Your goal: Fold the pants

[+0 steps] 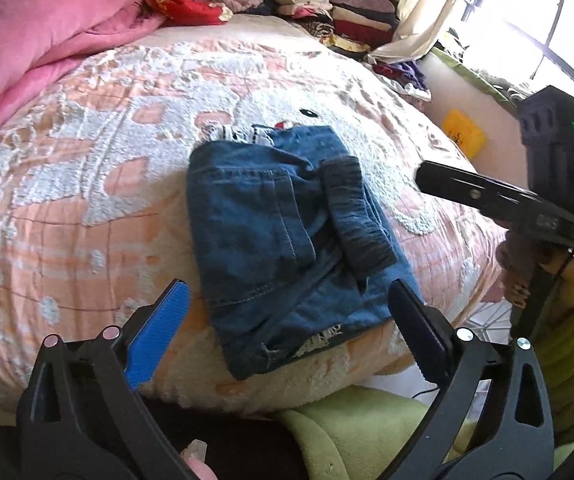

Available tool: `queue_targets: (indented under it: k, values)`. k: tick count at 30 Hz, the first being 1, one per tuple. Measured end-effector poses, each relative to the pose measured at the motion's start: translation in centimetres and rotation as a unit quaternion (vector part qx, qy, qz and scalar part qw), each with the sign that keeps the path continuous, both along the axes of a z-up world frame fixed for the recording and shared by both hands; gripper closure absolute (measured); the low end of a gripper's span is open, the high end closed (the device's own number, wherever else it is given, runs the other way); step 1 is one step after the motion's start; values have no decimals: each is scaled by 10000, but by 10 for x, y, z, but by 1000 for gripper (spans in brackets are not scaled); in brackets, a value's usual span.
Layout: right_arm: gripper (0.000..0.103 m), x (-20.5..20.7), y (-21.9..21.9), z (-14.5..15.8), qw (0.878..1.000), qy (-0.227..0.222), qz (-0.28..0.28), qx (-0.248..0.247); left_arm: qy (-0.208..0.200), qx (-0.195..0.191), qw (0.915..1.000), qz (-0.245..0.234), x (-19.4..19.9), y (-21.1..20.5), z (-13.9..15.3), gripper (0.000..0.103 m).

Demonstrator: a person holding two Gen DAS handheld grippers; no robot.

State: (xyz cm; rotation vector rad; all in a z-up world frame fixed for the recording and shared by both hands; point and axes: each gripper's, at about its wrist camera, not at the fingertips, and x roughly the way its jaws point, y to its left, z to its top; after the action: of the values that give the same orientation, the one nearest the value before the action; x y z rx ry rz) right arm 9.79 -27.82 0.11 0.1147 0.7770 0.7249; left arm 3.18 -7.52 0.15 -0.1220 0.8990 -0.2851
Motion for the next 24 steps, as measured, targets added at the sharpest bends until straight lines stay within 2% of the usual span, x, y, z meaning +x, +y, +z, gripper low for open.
queue_targets:
  k: [4,13,16,19,24]
  values:
    - [6,-8,-3,11,9997,-189,-79,-113,-80,18,9999,73,-2,4,7,10]
    - [6,-26,-10,28,9978,-560,-219,-289,-189,74,9994,272,-5,15,15,10]
    - [6,-36,-9,34,9956,-804,-160,-453,-162,81,9992,349,-3,20,15,10]
    - [6,-52,-3,38,9915,-1105,12,-682,-65,112,9986,506,5,28,11,10]
    - [6,-85,24,28,9797,-1457,752,-1153,214,49,9966,798,30,48,1,10]
